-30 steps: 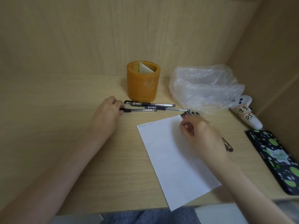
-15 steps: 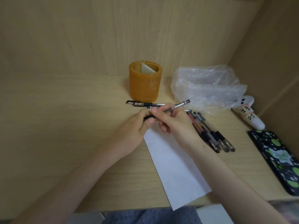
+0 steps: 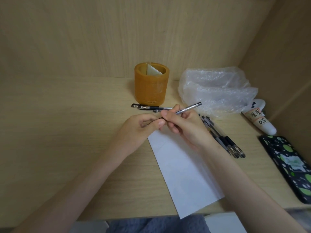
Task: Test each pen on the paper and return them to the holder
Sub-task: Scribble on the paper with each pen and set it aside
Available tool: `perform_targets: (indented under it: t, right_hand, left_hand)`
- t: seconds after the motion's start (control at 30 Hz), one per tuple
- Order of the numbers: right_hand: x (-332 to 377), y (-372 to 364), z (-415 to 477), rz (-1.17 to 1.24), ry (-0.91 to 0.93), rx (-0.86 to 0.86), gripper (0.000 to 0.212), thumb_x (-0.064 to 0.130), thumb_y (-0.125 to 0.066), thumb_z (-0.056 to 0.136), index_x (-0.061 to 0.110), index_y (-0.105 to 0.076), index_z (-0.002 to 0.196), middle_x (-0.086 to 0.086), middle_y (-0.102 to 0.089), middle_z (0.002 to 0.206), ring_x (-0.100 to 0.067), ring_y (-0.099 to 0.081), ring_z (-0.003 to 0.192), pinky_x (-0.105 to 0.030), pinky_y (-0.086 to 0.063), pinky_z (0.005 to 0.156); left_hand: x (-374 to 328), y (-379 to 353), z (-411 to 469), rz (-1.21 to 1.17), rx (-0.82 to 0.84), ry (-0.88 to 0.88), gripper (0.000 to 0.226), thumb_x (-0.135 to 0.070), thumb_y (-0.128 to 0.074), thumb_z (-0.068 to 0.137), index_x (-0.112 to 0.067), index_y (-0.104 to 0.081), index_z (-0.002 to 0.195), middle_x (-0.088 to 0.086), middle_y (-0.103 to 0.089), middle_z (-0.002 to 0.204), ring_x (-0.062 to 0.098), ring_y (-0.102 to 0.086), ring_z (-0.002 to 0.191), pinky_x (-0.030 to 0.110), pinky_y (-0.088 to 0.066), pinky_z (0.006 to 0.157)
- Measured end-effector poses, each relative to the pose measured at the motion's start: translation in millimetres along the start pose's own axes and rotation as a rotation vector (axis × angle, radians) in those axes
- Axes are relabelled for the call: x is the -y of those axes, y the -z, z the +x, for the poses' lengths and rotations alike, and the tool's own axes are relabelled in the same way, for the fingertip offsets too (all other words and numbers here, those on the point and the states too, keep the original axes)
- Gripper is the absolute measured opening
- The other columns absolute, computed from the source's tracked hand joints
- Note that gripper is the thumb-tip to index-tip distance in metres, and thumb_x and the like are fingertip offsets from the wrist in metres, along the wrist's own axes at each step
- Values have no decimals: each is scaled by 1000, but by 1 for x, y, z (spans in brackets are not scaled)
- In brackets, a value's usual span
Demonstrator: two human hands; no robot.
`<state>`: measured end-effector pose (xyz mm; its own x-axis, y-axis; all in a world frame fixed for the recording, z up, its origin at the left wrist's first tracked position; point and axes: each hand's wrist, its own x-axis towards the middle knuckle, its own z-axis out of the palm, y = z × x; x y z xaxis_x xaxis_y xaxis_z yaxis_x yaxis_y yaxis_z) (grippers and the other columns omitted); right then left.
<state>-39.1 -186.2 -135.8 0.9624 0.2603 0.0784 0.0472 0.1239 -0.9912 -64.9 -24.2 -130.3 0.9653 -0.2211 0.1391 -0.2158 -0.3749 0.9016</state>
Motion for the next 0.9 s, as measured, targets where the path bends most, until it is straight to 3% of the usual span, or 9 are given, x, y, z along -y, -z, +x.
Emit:
perform_targets:
  t: [0.07,0.13,0.27,0.33,0.4,0.47,0.53,0.7,0.9]
  right_hand:
    - [0,0,0,13,-11,-6,27,13,-66,87,16,-56,62,0,-47,47,-11,-37,39,-20,-28,44]
    - [0,3,1,56,-42,-45,35,14,-65,88,20,-57,54,2,-45,46,-10,-35,37,-21,-24,40]
    - [3,19,11,230,-142,-267,34,10,-63,87,18,-50,57,4,-38,46,-9,-32,36,-19,-24,35]
    - [2,23,15,262,-161,-328,23,11,-56,90,14,-47,69,2,-38,46,-12,-36,37,-19,-27,35]
    - [0,22,17,203,-170,-294,11,16,-48,94,11,-56,88,-3,-54,50,-21,-56,45,-20,-34,38]
    - [-1,18,17,101,-177,-202,24,21,-42,97,10,-63,102,-12,-70,68,-27,-71,67,-21,-38,41]
    - [-1,12,19,-39,-173,-196,32,29,-46,97,5,-68,95,-15,-73,76,-25,-73,72,-20,-36,41]
    - [-10,3,24,-199,-52,-279,36,28,-71,85,-3,-62,70,-6,-58,46,-14,-53,36,-15,-39,39]
    - [-25,0,28,-342,44,-384,38,22,-78,78,7,-55,52,2,-52,46,-4,-45,43,-12,-37,49]
  left_hand:
    - [2,2,1,39,25,26,18,-40,-59,86,-24,-69,87,-13,-70,80,-1,-62,78,28,-49,81]
    - [5,1,-1,132,22,63,22,-48,-59,83,-29,-65,92,-20,-67,74,-9,-58,71,15,-44,65]
    - [17,2,-10,290,-13,56,27,-53,-60,78,-42,-64,102,-24,-64,104,-6,-57,95,16,-45,80]
    - [22,0,-17,402,25,12,27,-52,-60,79,-47,-63,105,-25,-66,97,-5,-60,86,18,-48,79]
    - [23,-2,-22,493,46,-6,31,-58,-58,77,-53,-60,107,-18,-66,74,-3,-59,72,14,-45,68]
    - [23,-3,-24,565,76,-9,35,-62,-55,76,-55,-57,111,-14,-55,56,0,-55,64,7,-35,58]
    - [23,-4,-24,606,92,-14,39,-64,-54,76,-54,-55,114,-14,-48,52,1,-53,64,6,-33,59]
    - [25,-6,-23,665,94,-52,41,-64,-51,78,-53,-53,118,-15,-42,48,-2,-44,54,7,-28,55]
    - [26,-7,-24,648,82,-31,41,-63,-51,78,-52,-54,117,-20,-40,49,2,-46,63,10,-30,58]
